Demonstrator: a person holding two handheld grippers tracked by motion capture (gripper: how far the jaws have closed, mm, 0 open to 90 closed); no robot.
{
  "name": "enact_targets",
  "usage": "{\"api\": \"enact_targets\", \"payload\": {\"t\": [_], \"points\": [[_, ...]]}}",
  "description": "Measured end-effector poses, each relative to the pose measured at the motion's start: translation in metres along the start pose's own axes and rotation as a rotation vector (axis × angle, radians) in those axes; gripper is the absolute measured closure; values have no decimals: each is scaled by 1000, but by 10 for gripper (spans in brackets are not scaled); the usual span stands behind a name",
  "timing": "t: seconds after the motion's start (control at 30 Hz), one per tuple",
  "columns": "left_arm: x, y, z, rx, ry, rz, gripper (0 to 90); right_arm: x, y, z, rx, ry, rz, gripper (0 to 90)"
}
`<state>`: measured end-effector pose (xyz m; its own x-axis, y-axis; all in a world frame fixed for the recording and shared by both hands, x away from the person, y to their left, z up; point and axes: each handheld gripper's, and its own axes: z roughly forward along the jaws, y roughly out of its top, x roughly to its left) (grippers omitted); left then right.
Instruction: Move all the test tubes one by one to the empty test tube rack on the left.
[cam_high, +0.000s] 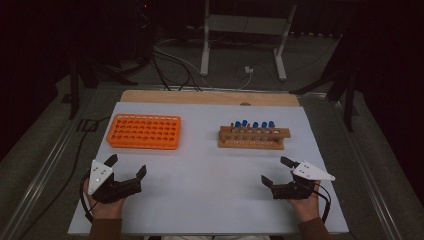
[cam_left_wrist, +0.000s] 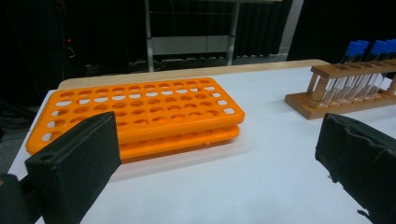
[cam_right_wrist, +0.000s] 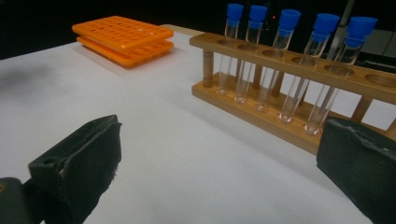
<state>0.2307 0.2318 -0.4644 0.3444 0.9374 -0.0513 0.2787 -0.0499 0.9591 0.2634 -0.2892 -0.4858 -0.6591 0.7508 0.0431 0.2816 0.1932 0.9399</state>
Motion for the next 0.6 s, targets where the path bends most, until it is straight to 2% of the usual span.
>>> {"api": "enact_targets", "payload": {"t": [0.23, 0.43, 0.5, 0.6], "points": [[0, -1, 2, 7, 11, -1, 8, -1, 0, 0, 0, 0, 5, 0], [0, -1, 2, 4, 13, -10, 8, 0, 2, -1, 0, -5, -11, 0], [0, -2, 3, 7, 22, -18, 8, -2, 3, 0, -1, 21, 6, 0], [0, -2, 3, 3, 35, -22, 8, -2, 9, 0, 3, 20, -6, 0]]}}
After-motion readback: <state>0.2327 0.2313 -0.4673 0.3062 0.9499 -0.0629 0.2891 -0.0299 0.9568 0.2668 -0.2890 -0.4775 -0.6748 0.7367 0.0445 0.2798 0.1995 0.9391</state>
